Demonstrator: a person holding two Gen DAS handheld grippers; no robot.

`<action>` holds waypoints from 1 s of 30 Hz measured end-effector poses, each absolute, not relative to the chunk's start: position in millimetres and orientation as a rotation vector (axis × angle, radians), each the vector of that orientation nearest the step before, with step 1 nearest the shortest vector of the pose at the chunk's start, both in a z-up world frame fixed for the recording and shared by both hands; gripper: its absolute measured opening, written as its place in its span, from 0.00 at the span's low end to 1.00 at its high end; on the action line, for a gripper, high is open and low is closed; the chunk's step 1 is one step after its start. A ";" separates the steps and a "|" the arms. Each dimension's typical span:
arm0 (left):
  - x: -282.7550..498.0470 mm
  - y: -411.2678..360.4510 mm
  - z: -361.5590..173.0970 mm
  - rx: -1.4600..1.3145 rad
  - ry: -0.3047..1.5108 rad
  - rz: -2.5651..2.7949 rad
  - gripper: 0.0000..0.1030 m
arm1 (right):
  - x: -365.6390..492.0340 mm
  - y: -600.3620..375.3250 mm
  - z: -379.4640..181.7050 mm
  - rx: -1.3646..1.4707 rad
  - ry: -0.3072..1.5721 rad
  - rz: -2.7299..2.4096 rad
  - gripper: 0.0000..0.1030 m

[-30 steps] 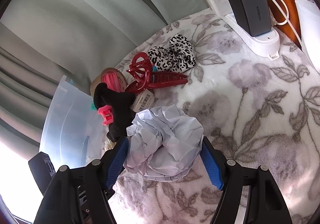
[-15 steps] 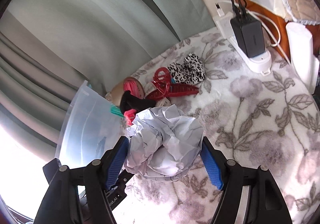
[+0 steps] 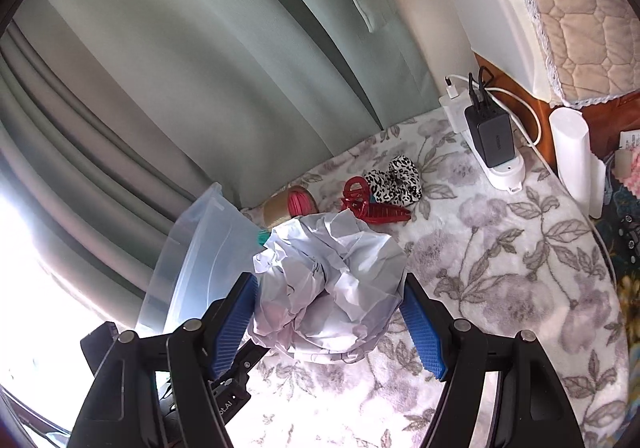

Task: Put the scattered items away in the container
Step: 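Carry the cotton swab bag with the left tool while the right tool carries the paper to the bin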

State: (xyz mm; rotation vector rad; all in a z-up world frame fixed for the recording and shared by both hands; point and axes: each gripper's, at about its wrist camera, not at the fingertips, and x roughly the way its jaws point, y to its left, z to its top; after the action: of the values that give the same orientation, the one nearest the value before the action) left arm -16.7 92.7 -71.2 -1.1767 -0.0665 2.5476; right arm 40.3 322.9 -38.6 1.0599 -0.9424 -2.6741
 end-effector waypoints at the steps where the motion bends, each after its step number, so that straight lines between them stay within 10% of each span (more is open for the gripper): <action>1: -14.4 92.0 -66.6 -1.162 -0.069 2.553 0.45 | 43.5 323.1 -34.6 1.048 -0.938 -2.681 0.72; 30: 26.3 27.3 43.9 -0.777 -0.260 2.718 0.45 | 84.0 293.1 36.2 0.856 -0.778 -2.752 0.72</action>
State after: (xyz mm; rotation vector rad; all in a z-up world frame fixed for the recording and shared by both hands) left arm 26.3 27.3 43.9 -0.7771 -0.2596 2.7177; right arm 84.0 293.1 36.2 0.8560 -0.7783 -2.7518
